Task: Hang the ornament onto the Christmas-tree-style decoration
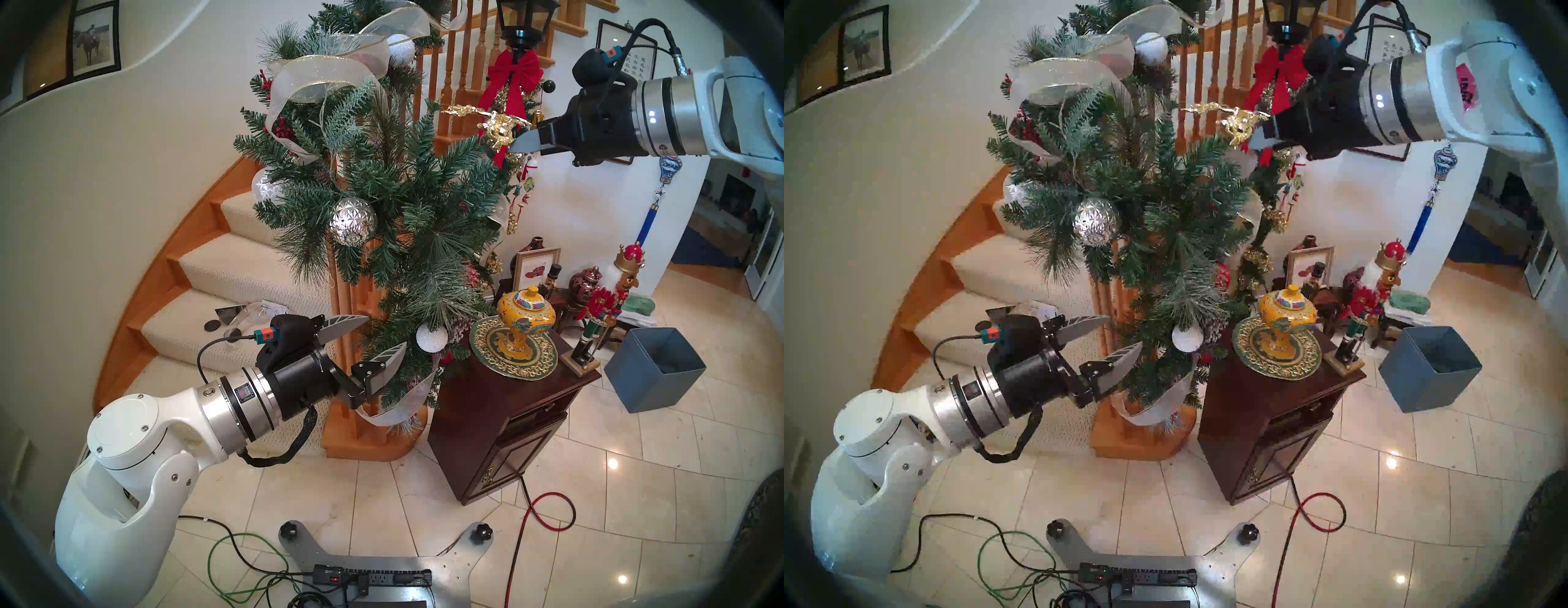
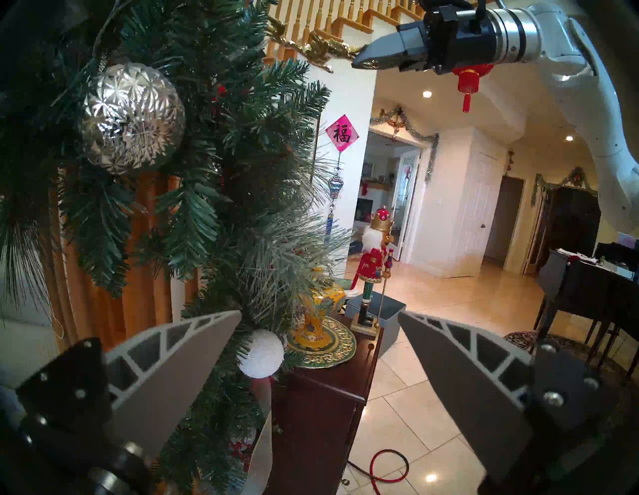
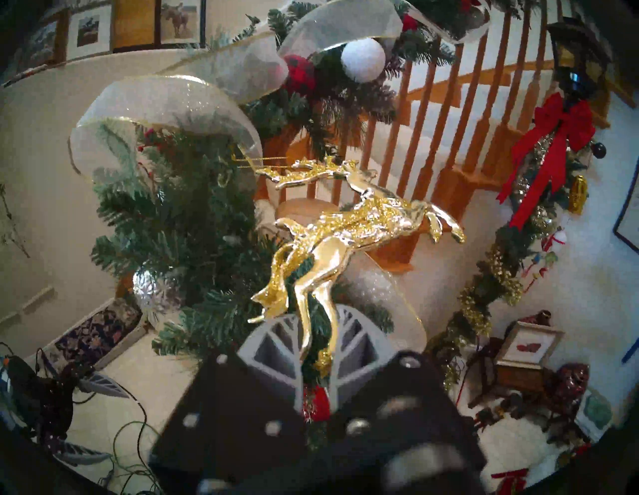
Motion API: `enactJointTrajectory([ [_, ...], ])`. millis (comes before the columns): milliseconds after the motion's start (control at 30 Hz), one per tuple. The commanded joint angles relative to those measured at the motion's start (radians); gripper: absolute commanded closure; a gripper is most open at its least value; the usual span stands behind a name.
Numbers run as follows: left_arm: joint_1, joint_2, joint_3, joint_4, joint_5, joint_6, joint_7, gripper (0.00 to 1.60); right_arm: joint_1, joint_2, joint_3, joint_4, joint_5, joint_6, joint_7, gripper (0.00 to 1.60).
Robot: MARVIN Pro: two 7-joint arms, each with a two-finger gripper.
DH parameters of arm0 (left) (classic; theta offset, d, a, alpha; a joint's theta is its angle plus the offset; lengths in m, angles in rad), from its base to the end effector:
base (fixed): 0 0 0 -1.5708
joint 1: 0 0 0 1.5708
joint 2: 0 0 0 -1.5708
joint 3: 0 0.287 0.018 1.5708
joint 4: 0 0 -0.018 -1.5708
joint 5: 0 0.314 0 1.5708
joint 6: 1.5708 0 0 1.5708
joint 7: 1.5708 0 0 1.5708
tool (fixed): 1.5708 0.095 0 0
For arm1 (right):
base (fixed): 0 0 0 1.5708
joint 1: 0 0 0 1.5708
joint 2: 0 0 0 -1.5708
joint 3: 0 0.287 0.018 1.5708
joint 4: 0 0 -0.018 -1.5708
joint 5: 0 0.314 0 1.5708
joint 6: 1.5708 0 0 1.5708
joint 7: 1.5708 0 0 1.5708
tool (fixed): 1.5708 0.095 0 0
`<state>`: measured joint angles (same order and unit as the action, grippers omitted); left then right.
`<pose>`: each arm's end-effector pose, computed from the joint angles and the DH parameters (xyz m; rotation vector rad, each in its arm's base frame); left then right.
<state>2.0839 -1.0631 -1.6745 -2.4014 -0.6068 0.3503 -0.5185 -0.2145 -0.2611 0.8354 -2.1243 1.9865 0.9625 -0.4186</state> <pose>0.2495 -0.0175 -0.1618 1.7468 -0.6790 1.6082 0.3436 -0.0384 0.1279 -2.3319 -0.7260 -1.5748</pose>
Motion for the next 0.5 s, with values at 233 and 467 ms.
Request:
enactJointTrajectory([
  [233, 0.001, 0.0, -0.002, -0.011, 0.0, -0.001, 0.0, 0.0, 0.096, 0.062, -0.011, -0.043, 0.151, -0.003, -0.137, 1.6],
  [467, 0.001, 0.0, -0.002, -0.011, 0.0, -0.001, 0.0, 0.0, 0.105, 0.108, -0.009, -0.075, 0.23, -0.003, -0.156, 1.6],
])
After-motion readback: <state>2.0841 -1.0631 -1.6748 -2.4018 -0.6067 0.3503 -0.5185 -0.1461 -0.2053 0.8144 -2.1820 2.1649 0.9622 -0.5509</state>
